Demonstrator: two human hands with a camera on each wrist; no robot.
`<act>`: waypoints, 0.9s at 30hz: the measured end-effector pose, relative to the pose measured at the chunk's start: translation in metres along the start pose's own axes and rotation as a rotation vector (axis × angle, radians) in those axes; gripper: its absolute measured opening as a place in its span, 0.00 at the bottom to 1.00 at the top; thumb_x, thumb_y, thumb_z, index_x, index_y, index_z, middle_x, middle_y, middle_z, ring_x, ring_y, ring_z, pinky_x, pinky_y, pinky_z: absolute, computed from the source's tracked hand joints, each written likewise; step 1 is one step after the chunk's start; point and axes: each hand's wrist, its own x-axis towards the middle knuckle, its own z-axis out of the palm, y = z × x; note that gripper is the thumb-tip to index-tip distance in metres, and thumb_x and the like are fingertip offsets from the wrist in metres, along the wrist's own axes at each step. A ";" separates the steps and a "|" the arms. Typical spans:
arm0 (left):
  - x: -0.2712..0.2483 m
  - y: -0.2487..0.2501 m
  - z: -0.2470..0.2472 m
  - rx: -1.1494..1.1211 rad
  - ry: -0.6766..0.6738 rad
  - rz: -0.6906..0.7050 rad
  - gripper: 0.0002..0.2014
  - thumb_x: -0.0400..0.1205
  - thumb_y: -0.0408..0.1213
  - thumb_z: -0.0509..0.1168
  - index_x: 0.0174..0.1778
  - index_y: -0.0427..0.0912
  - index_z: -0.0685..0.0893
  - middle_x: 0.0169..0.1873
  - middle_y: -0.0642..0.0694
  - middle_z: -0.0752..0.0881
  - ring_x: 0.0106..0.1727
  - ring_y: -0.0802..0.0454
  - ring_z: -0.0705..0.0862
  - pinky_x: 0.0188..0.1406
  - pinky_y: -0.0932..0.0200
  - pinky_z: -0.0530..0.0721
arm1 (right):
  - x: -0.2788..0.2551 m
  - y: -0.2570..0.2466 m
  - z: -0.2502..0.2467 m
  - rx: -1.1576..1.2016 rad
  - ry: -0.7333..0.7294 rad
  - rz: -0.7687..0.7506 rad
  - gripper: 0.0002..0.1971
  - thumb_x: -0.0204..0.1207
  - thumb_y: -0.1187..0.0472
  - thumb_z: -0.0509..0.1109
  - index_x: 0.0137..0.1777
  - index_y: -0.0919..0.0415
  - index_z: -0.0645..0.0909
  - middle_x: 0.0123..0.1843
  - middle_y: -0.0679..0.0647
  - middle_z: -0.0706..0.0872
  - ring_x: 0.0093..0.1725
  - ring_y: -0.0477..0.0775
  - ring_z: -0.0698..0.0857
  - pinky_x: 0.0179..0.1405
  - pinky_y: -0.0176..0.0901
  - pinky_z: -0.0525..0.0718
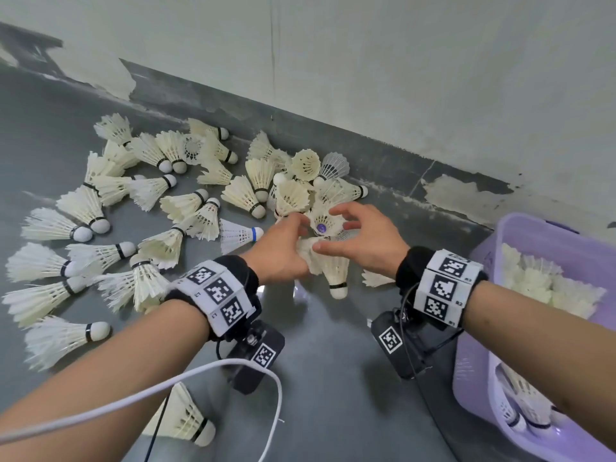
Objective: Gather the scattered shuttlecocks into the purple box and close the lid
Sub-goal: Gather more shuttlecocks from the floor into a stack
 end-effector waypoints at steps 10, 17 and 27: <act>0.001 -0.031 0.034 0.711 -0.041 0.144 0.32 0.74 0.32 0.67 0.75 0.47 0.66 0.68 0.48 0.75 0.67 0.45 0.71 0.65 0.48 0.74 | 0.001 0.013 -0.007 -0.013 0.142 0.027 0.17 0.75 0.39 0.68 0.41 0.51 0.89 0.37 0.41 0.88 0.36 0.35 0.82 0.31 0.27 0.71; -0.005 -0.035 0.039 0.757 -0.023 0.207 0.33 0.73 0.56 0.71 0.73 0.52 0.71 0.65 0.48 0.74 0.67 0.45 0.69 0.64 0.48 0.71 | -0.008 0.020 -0.006 -0.171 0.125 0.011 0.28 0.80 0.42 0.63 0.24 0.60 0.67 0.23 0.51 0.65 0.25 0.50 0.65 0.26 0.43 0.61; -0.002 -0.019 0.045 0.233 -0.037 0.089 0.29 0.73 0.41 0.75 0.68 0.43 0.72 0.60 0.44 0.83 0.61 0.44 0.81 0.62 0.49 0.80 | -0.016 0.019 -0.016 -0.208 0.138 0.004 0.28 0.83 0.46 0.60 0.23 0.57 0.60 0.21 0.50 0.63 0.23 0.49 0.63 0.25 0.40 0.64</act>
